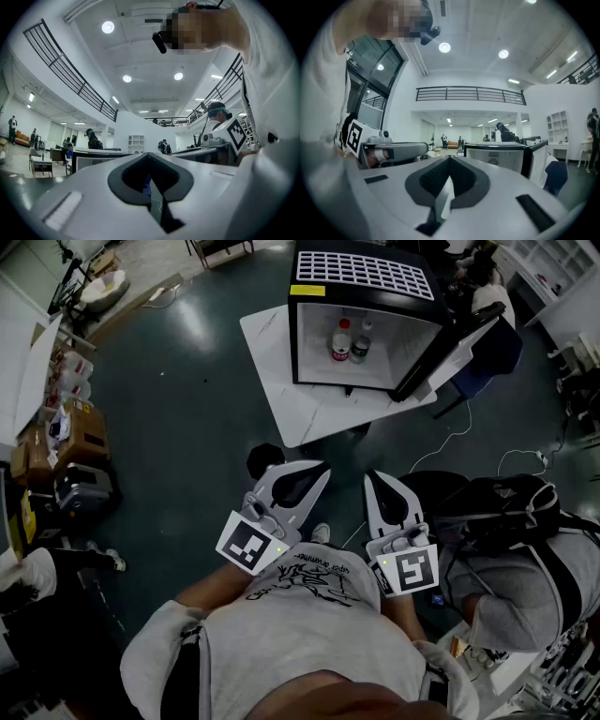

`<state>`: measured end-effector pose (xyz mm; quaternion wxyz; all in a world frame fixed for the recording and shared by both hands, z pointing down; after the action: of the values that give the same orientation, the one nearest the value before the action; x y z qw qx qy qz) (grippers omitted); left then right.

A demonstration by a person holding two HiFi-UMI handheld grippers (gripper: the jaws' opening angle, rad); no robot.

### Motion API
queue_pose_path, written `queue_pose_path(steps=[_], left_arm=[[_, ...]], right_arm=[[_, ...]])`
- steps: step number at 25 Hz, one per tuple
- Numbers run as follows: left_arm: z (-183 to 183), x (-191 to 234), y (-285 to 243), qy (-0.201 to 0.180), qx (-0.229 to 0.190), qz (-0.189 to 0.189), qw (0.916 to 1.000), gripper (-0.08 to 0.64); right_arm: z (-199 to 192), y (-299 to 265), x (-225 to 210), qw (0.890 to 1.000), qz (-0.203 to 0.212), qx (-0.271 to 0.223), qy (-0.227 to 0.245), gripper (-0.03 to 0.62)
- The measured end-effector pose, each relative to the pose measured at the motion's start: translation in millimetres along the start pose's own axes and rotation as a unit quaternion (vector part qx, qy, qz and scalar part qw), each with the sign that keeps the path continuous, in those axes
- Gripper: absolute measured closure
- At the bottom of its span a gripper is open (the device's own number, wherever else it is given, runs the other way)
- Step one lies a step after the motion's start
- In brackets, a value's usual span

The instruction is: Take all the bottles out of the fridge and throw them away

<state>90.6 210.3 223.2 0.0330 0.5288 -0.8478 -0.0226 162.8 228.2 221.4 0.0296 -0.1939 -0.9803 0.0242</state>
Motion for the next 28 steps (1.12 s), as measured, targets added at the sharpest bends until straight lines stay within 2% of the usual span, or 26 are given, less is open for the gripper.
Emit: queue_pose_path(steps=[9, 28], left_arm=[[1, -7, -15, -0.004, 0.001, 0.001, 1.0000, 0.552], [-12, -45, -51, -0.002, 0.009, 0.018, 0.9998, 0.552]], right_arm=[[3, 5, -15, 1.000, 0.003, -0.014, -0.005, 0.588], [-9, 34, -57, 1.000, 0.016, -0.012, -0.013, 0.588]])
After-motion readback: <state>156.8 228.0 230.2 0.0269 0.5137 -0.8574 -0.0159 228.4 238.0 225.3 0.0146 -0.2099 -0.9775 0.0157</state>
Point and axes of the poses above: the fingertips, and each gripper's own axes: y backward along the fingers, x to its left, z out of its top, the point moved 1 cm from there along y, backward along the fingers, and after that the axes turned 2 degrees about -z, right-handed, at the moved point
